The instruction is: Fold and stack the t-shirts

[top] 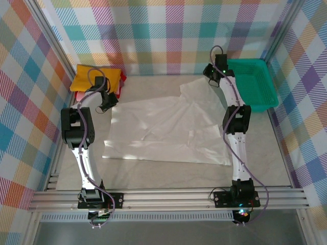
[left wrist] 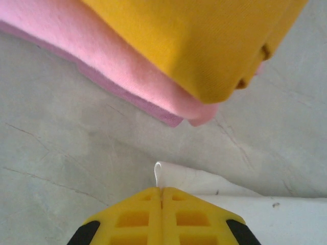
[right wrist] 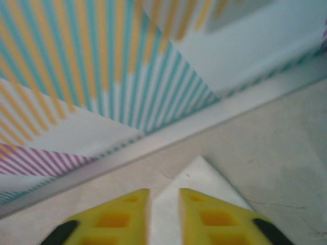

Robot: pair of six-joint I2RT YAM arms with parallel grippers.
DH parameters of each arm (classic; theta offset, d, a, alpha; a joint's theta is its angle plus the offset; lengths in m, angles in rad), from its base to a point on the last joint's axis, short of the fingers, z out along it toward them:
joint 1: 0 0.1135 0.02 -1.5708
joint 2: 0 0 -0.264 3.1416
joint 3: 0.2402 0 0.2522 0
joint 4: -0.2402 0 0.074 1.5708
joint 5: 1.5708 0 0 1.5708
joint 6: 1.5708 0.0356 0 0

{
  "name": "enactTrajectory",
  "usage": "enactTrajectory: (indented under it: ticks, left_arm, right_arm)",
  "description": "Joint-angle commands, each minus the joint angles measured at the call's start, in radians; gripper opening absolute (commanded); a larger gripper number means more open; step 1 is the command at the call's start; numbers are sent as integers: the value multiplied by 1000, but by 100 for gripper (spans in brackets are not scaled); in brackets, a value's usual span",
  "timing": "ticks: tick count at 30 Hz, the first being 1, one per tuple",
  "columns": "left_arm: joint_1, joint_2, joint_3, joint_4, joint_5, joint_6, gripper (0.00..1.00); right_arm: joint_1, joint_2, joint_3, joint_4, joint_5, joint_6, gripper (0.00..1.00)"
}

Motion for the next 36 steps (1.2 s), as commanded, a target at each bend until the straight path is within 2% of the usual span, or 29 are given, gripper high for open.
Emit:
enactTrajectory:
  ticks: [1, 4, 10, 14, 20, 25, 28, 33, 35, 36]
  left_arm:
    - [19, -80, -51, 9, -27, -12, 0]
    - [21, -101, -105, 17, -27, -22, 0]
    - [34, -160, -218, 38, -43, -32, 0]
    - [45, -177, -244, 35, -35, -25, 0]
    - [48, -209, -290, 45, -35, -20, 0]
    - [48, -199, -284, 49, -26, -15, 0]
    - [47, -193, -269, 57, -26, -16, 0]
    - [48, -168, -221, 43, -8, -10, 0]
    - [48, -158, -204, 46, -1, -10, 0]
    - [48, -152, -196, 46, 1, -10, 0]
  right_arm:
    - [-14, 10, 28, -5, 12, -40, 33]
    - [-14, 48, 47, 4, 9, -39, 46]
    - [-12, 89, 50, 18, -9, -44, 51]
    - [-2, 121, 53, 14, -21, -41, 61]
    - [4, 160, 79, -25, -40, -4, 64]
    - [18, 177, 78, -48, -161, 32, 59]
    - [38, 184, 76, -44, -222, 36, 49]
    - [51, 183, 78, -22, -196, 34, 37]
    - [50, 182, 78, -18, -189, 38, 25]
    - [51, 183, 78, -17, -185, 38, 22]
